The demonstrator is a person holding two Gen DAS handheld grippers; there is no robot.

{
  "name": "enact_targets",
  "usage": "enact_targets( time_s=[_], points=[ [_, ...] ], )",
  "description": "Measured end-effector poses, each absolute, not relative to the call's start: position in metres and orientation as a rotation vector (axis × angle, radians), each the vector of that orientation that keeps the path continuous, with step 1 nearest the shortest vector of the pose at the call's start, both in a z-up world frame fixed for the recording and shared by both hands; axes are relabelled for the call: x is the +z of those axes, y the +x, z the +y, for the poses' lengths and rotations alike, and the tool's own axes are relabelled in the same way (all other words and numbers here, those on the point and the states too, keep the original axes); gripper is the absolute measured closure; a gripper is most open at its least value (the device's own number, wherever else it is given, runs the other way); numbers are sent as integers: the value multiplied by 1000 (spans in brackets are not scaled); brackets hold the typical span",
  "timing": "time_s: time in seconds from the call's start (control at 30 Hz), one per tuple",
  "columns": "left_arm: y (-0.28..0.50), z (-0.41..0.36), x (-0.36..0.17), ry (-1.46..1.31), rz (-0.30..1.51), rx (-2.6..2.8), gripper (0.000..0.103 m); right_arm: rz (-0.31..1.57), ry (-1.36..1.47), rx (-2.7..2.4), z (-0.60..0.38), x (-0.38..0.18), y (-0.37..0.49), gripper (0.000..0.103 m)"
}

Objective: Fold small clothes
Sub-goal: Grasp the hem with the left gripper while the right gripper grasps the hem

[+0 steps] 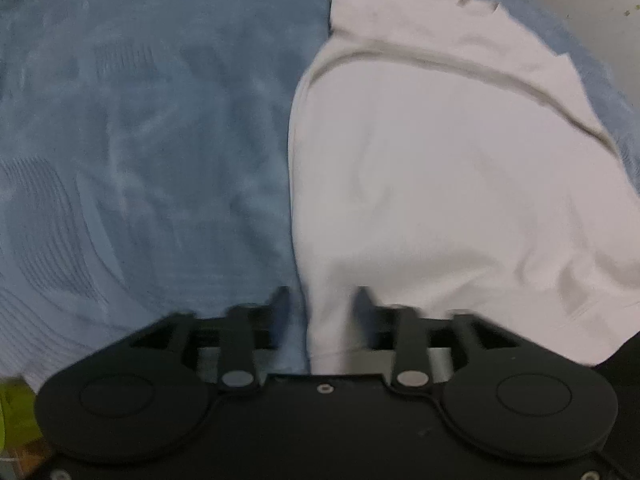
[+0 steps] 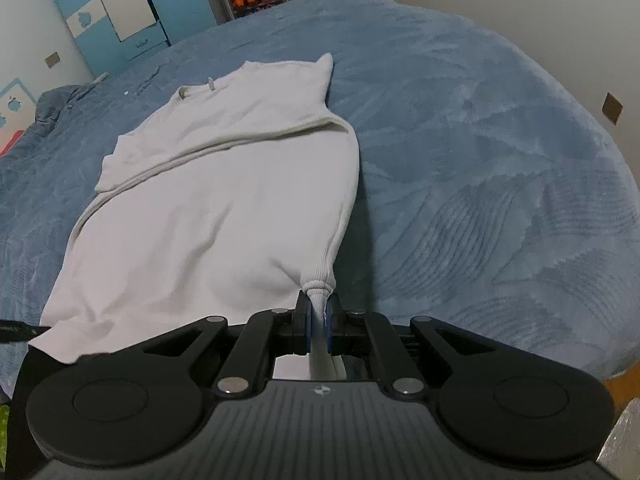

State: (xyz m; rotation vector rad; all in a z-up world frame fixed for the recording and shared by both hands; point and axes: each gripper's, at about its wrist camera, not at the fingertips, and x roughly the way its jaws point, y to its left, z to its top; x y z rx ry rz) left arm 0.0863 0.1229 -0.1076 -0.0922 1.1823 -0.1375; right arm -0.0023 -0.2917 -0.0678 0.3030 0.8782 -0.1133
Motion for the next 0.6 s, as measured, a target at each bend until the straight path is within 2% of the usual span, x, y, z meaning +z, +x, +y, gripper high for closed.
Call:
enact_targets(
  time_s=[0.13,0.2,0.23,0.3,0.33,0.47,0.6],
  points=[
    [91,128,-123,-123,1205,-151,51,886,298,-116,-293,-70,-2,96],
    [96,131,-128,-148,1217,-158,49,891,306,-121,-294,-72,0,96],
    [97,132,-129,-158,1217,-163,52,893,308,-122,-295,-73,1,96],
    [100,131,-129,-163,1205,-182,70,895,307,-122,-295,-75,2,96],
    [99,130,-126,-165,1191,-199,94,894,306,-122,-295,-75,2,96],
    [99,129,-114,-181,1175,-186,100,889,303,-122,-295,-72,0,96],
    [88,131,-82,-171,1095,-176,101,860,285,-110,-291,-59,1,97]
  ],
)
